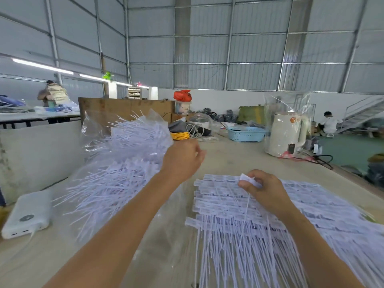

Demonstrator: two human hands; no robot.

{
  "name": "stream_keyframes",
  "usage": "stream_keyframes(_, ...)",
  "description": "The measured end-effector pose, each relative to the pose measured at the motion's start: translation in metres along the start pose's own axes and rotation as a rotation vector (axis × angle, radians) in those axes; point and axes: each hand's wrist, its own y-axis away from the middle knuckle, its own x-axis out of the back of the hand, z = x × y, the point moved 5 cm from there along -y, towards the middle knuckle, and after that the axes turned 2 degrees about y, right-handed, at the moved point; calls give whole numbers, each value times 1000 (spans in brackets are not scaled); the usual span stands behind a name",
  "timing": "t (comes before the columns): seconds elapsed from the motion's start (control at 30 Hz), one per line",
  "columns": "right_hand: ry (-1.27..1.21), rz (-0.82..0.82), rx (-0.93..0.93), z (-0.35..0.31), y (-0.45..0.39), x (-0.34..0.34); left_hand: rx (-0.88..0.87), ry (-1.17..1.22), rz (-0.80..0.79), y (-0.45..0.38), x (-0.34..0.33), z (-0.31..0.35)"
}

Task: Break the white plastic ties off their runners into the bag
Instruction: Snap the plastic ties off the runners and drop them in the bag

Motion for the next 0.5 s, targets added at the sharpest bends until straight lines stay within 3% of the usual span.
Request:
stream_keyframes(0.07, -20, 22, -2, 0, 0, 1, 52, 379, -134, 8, -31, 35)
stream_keyframes(0.17, -61, 63, 0, 1, -1, 3, 281, 717, -436, 26, -88, 62)
stream_keyframes(0.23, -24, 36, -6, 5, -1, 2, 416, 936, -510, 37, -112, 64)
stream_keyframes(0.3, 19, -52, -30, 9, 1, -2, 449, 1072, -446, 42, -124, 62)
stream_keyframes(0.37, 21, -140, -43, 11, 2, -5, 441, 1059, -345, 42, -126, 57)
stream_keyframes(0.5, 87, -170, -31, 17, -2, 6, 504, 1182, -229, 43, -123, 50)
